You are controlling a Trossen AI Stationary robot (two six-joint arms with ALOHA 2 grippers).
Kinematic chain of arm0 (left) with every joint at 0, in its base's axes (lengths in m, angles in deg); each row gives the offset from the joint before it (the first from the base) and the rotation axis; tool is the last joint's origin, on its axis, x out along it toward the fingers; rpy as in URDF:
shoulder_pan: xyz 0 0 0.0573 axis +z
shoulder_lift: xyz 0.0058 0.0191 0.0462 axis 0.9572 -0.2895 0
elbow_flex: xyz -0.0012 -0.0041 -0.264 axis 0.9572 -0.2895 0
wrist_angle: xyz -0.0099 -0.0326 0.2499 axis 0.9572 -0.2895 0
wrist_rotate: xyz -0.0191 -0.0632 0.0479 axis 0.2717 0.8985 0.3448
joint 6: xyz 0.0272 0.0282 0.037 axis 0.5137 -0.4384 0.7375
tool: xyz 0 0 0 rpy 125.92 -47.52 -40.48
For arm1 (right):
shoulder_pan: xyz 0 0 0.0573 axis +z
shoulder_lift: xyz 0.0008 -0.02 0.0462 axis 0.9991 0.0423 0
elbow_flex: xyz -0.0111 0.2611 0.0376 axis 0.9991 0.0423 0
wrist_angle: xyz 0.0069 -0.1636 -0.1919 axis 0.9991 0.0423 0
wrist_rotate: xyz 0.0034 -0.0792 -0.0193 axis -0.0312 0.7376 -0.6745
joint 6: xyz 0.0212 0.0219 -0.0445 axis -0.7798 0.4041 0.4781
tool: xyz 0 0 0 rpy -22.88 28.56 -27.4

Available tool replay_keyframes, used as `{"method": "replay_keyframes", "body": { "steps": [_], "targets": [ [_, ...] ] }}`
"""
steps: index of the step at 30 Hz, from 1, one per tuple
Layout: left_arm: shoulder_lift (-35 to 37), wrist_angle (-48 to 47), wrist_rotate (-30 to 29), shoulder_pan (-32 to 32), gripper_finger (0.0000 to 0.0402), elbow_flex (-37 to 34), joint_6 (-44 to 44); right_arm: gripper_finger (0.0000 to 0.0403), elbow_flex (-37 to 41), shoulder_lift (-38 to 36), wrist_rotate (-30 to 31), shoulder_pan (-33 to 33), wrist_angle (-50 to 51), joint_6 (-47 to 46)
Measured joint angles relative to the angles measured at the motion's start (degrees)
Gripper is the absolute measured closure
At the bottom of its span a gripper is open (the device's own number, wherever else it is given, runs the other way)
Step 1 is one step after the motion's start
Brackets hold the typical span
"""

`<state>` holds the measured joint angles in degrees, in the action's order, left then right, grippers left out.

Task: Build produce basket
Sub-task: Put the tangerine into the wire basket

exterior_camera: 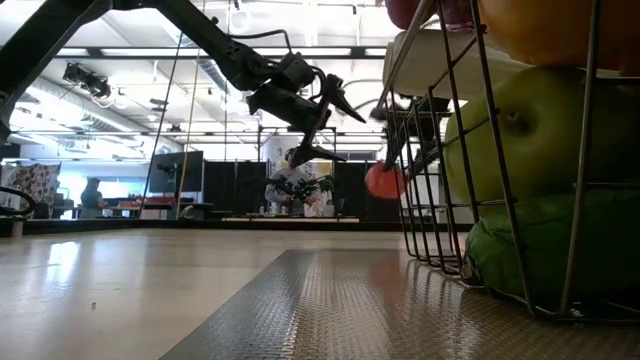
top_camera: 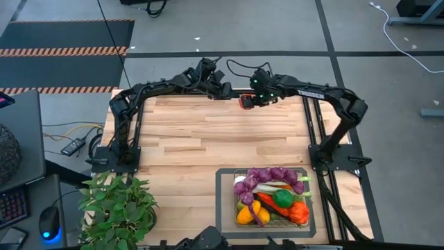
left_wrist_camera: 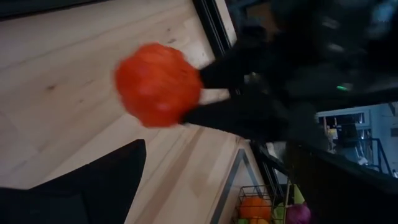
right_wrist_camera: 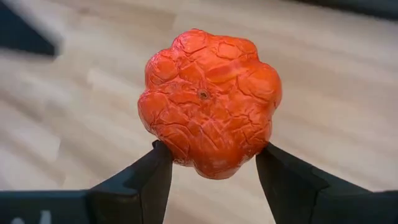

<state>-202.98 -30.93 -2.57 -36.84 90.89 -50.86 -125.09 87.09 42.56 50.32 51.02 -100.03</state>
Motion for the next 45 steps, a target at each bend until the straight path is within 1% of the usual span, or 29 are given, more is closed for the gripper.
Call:
{"method": "replay_keyframes", "body": {
  "steps": [3,8,11,13,16,19,24,28,32,34,36,40,45],
  "targets": [
    [0.0,0.0,1.2,0.0,0.0008,0.0,0.0,0.018,0.0,-4.1,-0.7,1.5,5.0,0.0],
    [0.0,0.0,5.3,0.0,0.0008,0.0,0.0,0.018,0.0,-12.1,-2.1,4.6,13.5,-0.5],
    [0.0,0.0,7.3,-0.2,0.0008,0.0,0.0,0.018,0.0,-17.1,-4.6,6.9,16.9,-3.9],
    [0.0,0.0,8.6,-0.4,0.0008,0.0,-0.1,0.018,0.0,-20.3,-6.5,8.9,18.5,-7.3],
    [0.0,0.0,11.1,-0.7,0.0008,0.0,-0.1,0.018,0.0,-24.7,-7.8,12.8,19.7,-13.2],
    [0.0,0.0,13.6,-1.3,0.0008,0.0,-0.2,0.018,0.0,-28.5,-7.6,18.2,19.3,-17.3],
    [0.0,0.2,18.2,-2.5,0.0008,0.0,-0.2,0.018,0.0,-32.7,-4.0,28.8,19.3,-27.8],
    [0.2,0.6,21.3,-4.1,0.0008,0.0,0.3,0.018,0.0,-33.5,-0.2,39.6,19.3,-39.3],
    [3.0,1.3,21.5,-5.9,0.0008,0.0,3.1,0.018,0.0,-33.3,3.7,49.9,18.9,-48.5],
    [5.5,1.8,20.7,-6.6,0.0008,0.0,4.0,0.018,0.0,-33.2,6.1,54.1,18.1,-52.5],
    [8.5,2.1,17.7,-7.2,0.0008,0.0,4.7,0.018,0.0,-33.2,8.2,57.8,16.8,-55.0],
    [14.9,2.2,8.9,-8.2,0.0008,0.0,6.3,0.018,0.0,-32.7,9.9,64.1,14.6,-57.1],
    [20.7,1.9,-2.6,-11.1,0.0008,0.0,6.8,0.018,0.0,-32.0,10.2,70.9,12.4,-57.7]
  ]
}}
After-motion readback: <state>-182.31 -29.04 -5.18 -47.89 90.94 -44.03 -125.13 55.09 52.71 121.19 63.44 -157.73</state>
